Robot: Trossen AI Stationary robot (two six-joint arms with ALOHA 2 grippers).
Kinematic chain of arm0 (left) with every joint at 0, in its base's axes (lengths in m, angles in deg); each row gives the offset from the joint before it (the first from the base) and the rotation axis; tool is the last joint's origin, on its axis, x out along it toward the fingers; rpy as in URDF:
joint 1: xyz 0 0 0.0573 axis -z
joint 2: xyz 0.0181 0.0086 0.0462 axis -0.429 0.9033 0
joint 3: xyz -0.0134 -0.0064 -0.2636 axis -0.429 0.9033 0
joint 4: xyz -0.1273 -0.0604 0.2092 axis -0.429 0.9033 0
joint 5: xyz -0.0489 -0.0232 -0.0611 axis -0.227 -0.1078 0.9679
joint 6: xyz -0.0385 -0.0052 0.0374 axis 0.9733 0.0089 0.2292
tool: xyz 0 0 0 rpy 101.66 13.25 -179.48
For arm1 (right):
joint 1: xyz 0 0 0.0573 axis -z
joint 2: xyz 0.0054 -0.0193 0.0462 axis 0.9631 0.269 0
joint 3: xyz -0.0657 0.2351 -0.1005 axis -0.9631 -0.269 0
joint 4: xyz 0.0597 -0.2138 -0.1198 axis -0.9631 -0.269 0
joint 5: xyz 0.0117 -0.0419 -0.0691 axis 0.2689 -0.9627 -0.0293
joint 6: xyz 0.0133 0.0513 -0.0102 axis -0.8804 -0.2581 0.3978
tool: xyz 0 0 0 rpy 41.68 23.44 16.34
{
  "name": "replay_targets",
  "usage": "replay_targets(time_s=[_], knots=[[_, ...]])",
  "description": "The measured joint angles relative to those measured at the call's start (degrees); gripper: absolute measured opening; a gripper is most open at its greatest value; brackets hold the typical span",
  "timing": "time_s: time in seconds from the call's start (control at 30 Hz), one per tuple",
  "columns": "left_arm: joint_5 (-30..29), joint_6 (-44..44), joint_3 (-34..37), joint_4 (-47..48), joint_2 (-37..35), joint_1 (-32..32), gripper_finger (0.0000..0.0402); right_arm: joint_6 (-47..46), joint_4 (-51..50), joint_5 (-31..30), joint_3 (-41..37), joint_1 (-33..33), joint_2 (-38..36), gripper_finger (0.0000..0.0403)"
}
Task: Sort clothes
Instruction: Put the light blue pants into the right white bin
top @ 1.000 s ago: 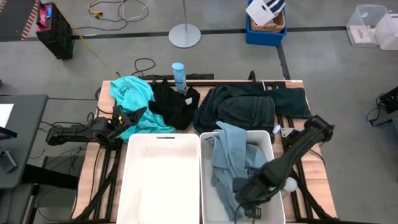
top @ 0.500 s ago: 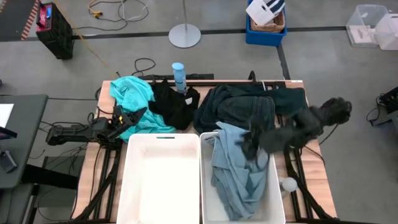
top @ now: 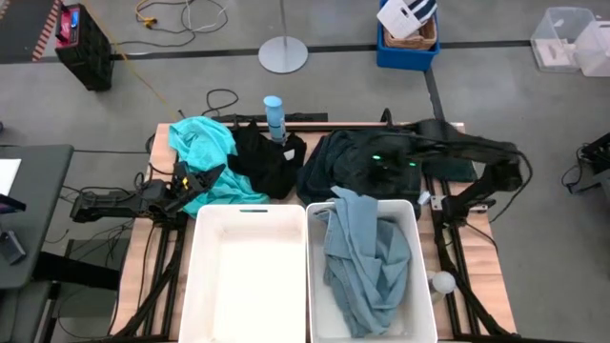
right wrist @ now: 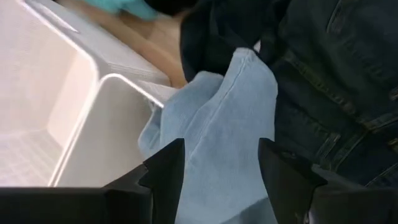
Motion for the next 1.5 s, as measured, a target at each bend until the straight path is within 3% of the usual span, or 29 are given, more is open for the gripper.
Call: replay_targets(time_s=[0.3, 0.7, 0.83, 1.17, 1.3, 1.5], knots=[[0.02, -1.49, 0.00, 0.05, 0.00, 0.00, 0.0000, 3.30, -0.83, 11.82, 0.00, 3.57, 8.92, 0.0220], [0.02, -1.49, 0.00, 1.19, -0.01, 0.00, 0.0000, 11.14, -5.92, 13.48, 0.09, 3.68, 17.16, 0.0215], [0.06, -1.02, 0.00, 1.16, -0.01, 0.00, 0.0000, 12.28, -4.23, 13.16, 0.02, 2.72, 16.88, 0.0184], [0.04, -0.91, 0.00, 1.11, -0.01, 0.01, 0.0000, 14.02, -2.61, 8.02, -0.22, 1.42, 10.07, 0.0033], [0.04, -0.85, 0.00, 1.09, -0.01, 0.00, 0.0000, 14.36, -0.98, 5.87, -0.22, 0.86, 7.10, 0.0023], [-0.02, -0.83, 0.00, 1.11, 0.01, 0.00, 0.0000, 17.80, -1.28, 5.85, -0.17, 0.20, 6.04, 0.0046]])
